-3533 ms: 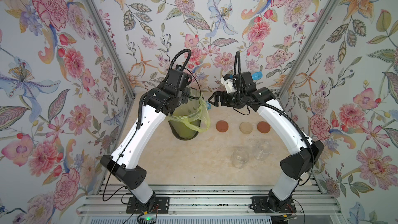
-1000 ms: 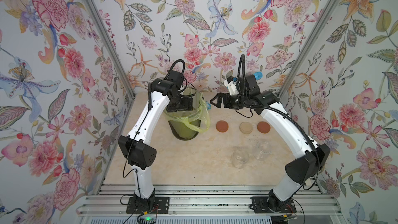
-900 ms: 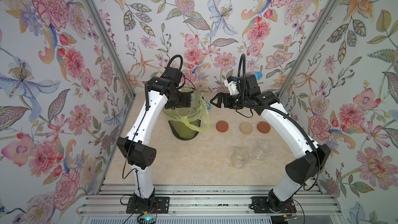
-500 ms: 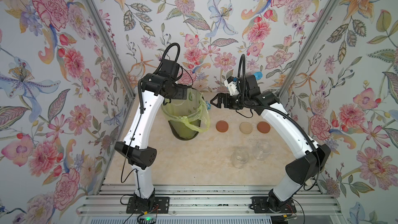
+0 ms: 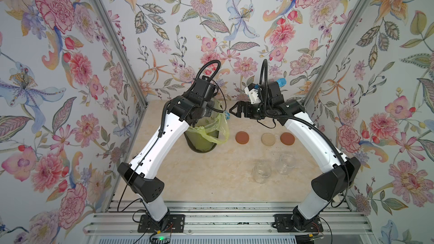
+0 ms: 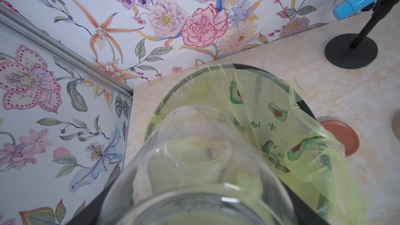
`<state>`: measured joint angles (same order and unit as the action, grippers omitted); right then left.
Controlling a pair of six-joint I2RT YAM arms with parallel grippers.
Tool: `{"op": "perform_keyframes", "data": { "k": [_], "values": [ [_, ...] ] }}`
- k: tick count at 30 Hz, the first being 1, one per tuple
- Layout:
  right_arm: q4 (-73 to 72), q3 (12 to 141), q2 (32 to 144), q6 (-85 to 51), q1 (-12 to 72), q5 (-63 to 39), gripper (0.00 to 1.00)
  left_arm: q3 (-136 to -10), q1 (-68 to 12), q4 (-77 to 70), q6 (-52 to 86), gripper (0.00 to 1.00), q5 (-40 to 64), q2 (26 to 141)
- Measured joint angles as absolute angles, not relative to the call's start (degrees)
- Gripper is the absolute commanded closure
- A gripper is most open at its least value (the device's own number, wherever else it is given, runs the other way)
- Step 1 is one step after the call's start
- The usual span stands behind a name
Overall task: Empty moldy rice from jars
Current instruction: Pour the moldy rice from the jar into the trash bin, then place the jar at the center of the board.
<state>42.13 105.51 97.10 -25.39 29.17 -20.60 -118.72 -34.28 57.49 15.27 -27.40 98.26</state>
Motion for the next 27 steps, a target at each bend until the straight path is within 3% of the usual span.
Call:
{"op": "perform_keyframes", "data": {
  "k": [6,16,27],
  "values": [
    [42.15,105.78,97.12,-26.48,29.17,-20.82,0.00,-114.91,-32.64,50.33,14.76,1.00,-21.65,97.03],
    [41.74,109.51,97.36,-31.07,29.17,-24.12,0.00,-97.76,-31.90,35.18,14.06,1.00,-10.50,85.19],
    [41.71,114.96,100.49,-42.50,30.48,-25.98,0.00,-77.34,-31.77,14.20,8.47,1.00,-7.57,70.50]
  ]
}}
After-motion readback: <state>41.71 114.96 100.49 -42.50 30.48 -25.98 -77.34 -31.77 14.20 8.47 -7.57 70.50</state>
